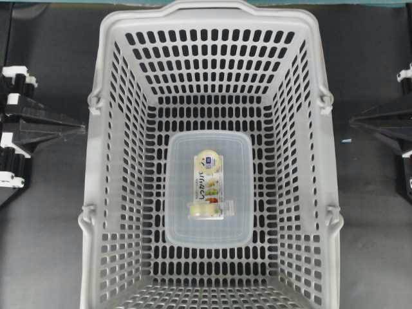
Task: Pick up the tape dispenser from the shopping basket with the left arm.
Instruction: 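Move the left gripper over the basket toward the clear tape dispenser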
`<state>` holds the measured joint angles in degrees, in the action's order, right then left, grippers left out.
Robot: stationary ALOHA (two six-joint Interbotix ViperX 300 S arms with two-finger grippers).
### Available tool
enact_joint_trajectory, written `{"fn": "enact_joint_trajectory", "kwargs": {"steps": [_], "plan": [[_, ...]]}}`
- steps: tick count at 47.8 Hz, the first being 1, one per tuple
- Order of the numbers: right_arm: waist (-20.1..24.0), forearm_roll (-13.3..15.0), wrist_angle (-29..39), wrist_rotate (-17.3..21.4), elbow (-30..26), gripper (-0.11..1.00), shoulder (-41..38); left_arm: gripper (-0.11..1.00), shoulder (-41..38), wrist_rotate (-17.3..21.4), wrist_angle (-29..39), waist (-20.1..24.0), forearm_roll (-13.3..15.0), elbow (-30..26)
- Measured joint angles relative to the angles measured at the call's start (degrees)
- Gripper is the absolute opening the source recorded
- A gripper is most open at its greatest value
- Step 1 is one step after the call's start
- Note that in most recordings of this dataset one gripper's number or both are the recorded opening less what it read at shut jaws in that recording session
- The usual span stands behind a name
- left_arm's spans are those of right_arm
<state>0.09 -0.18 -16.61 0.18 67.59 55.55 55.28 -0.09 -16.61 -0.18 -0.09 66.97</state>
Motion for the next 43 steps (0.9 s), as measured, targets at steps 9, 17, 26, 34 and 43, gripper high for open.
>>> {"fn": "enact_joint_trajectory", "kwargs": {"steps": [9, 17, 26, 34, 43], "plan": [[0.0, -0.7, 2.0, 0.8, -0.1, 0.00, 0.1, 0.00, -0.4, -2.5, 9.2, 0.0, -2.0, -5.0], [0.1, -0.9, 8.8, 3.3, -1.7, 0.00, 0.4, 0.00, -4.2, -4.5, 20.9, -2.3, -2.2, -13.2], [0.1, -0.9, 16.8, 3.6, -3.2, 0.00, 1.8, 0.00, -12.7, -5.0, 32.2, -5.6, -2.2, -22.9], [0.2, -0.9, 20.7, 3.6, -3.3, 0.00, 3.7, 0.00, -19.6, -5.0, 38.8, -5.6, -2.2, -29.0], [0.2, -0.9, 22.0, 3.5, -3.5, 0.07, 4.5, 0.00, -26.5, -5.4, 43.1, -7.4, -2.3, -35.4]]}}
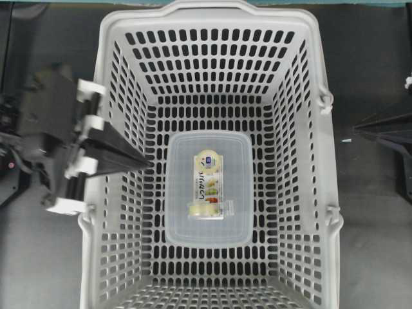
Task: Pick up the tape dispenser from the shopping basket with the left arm.
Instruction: 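Move the left gripper over the basket toward the clear tape dispenser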
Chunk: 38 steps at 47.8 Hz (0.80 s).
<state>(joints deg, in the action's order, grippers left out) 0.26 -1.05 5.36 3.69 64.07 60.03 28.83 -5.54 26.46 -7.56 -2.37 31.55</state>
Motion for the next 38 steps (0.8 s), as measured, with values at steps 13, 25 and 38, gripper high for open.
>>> {"fn": "enact_joint_trajectory", "kwargs": {"steps": [13, 25, 38], "plan": [[0.0, 0.0, -0.4, -0.1, 0.0, 0.72, 0.2, 0.01, -7.9, -0.7, 7.6, -0.1, 0.1, -6.7], [-0.1, 0.0, -1.1, -0.1, 0.0, 0.71, 0.3, 0.52, -13.4, -4.1, 11.4, -0.3, 0.1, -11.2], [-0.1, 0.0, -2.5, -0.1, 0.0, 0.71, 0.4, 0.82, -22.1, -9.1, 16.8, -1.0, 0.0, -16.8]]}}
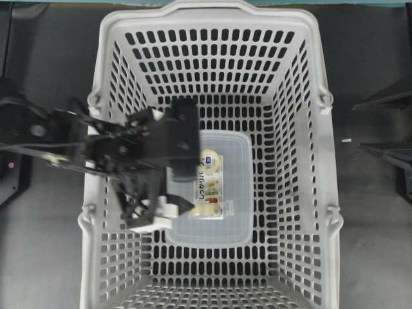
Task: Pick up the tape dispenser from the shopping basket with the left arm.
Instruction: 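Move the left gripper over the basket toward the clear tape dispenser, then lower the open left gripper around the tape dispenser's tape roll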
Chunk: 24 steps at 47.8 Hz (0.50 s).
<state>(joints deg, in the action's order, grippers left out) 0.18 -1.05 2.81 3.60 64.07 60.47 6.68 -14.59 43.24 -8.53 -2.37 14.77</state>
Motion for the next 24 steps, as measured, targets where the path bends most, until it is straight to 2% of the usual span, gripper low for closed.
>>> {"fn": "enact_joint_trajectory", "kwargs": {"steps": [15, 24], "plan": [[0.2, 0.0, -0.4, 0.0, 0.0, 0.71, 0.3, 0.83, -8.3, -0.5, 3.5, -1.8, 0.1, -5.2], [0.5, 0.0, -0.4, 0.1, -0.1, 0.70, 0.5, 0.83, -12.0, -0.7, 3.9, -2.6, 0.0, -5.6]]}}
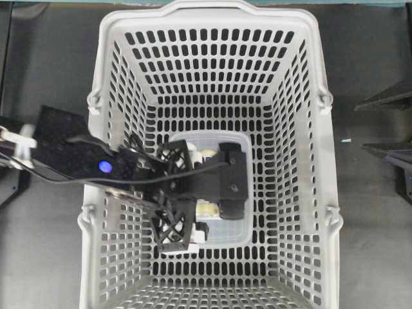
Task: Pick up the tape dispenser from the shopping basket with the left arm.
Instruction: 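Lower the open left gripper around the tape dispenser's tape roll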
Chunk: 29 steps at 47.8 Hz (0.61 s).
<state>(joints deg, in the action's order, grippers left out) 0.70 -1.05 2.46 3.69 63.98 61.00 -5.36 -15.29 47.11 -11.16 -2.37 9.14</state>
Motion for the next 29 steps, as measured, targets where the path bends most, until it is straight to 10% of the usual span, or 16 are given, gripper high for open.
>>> {"fn": "enact_joint_trajectory", "kwargs": {"steps": [11, 21, 29], "plan": [[0.0, 0.0, 0.0, 0.1, 0.4, 0.70, 1.1, 0.79, -4.7, 0.0, 0.1, -0.1, 0.0, -0.1], [0.0, 0.0, 0.0, 0.1, 0.5, 0.70, 1.8, 0.29, -4.9, 1.1, 1.1, 0.0, 0.0, -0.1], [0.0, 0.1, 0.0, 0.1, 0.7, 0.70, 2.4, 0.30, -3.9, 2.0, 6.7, 0.0, 0.0, -2.9]]}}
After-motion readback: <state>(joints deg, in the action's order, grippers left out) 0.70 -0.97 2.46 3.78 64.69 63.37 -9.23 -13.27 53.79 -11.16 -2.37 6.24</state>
